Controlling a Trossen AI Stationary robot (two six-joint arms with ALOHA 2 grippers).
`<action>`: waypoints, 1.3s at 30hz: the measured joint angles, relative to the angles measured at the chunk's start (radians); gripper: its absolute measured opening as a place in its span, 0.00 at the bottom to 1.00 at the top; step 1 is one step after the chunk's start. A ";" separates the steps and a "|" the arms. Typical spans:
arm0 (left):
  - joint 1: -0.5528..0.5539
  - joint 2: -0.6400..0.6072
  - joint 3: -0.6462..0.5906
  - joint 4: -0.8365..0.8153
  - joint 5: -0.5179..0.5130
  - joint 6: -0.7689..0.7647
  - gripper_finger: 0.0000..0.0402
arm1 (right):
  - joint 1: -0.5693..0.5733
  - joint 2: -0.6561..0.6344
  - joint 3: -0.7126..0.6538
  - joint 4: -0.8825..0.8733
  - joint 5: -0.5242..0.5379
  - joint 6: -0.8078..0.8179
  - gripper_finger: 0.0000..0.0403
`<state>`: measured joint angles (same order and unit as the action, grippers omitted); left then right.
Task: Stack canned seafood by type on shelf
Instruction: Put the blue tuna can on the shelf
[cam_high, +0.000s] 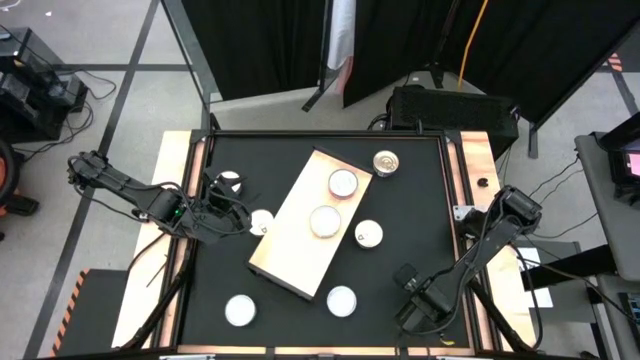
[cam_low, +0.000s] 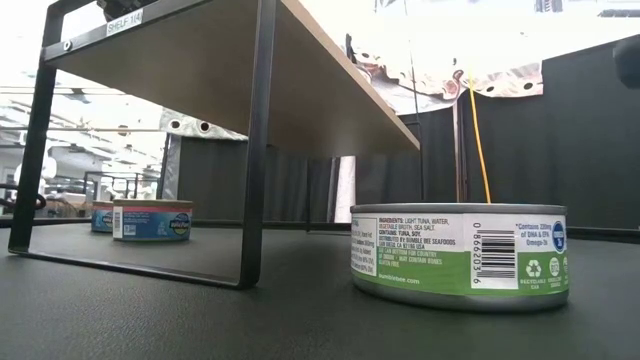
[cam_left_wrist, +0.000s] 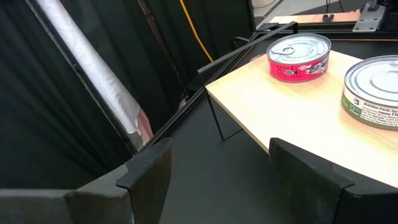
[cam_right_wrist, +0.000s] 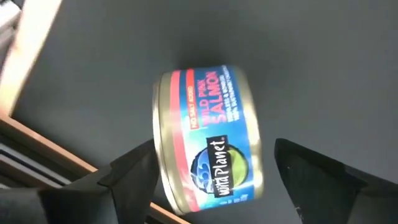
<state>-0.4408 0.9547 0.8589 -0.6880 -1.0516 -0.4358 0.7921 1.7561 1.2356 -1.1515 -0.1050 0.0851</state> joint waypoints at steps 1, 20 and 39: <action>0.000 0.000 0.000 0.000 0.000 0.000 0.67 | 0.000 0.000 -0.008 0.004 -0.002 -0.001 0.76; 0.000 0.000 0.000 0.078 -0.001 0.106 0.67 | -0.023 0.000 -0.011 0.027 0.000 0.134 0.44; 0.000 -0.049 0.000 0.672 0.593 0.609 0.67 | -0.027 0.000 0.419 0.027 0.149 0.459 0.47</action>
<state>-0.4412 0.9054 0.8589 -0.0157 -0.4582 0.1730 0.7653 1.7557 1.6550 -1.1245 0.0438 0.5442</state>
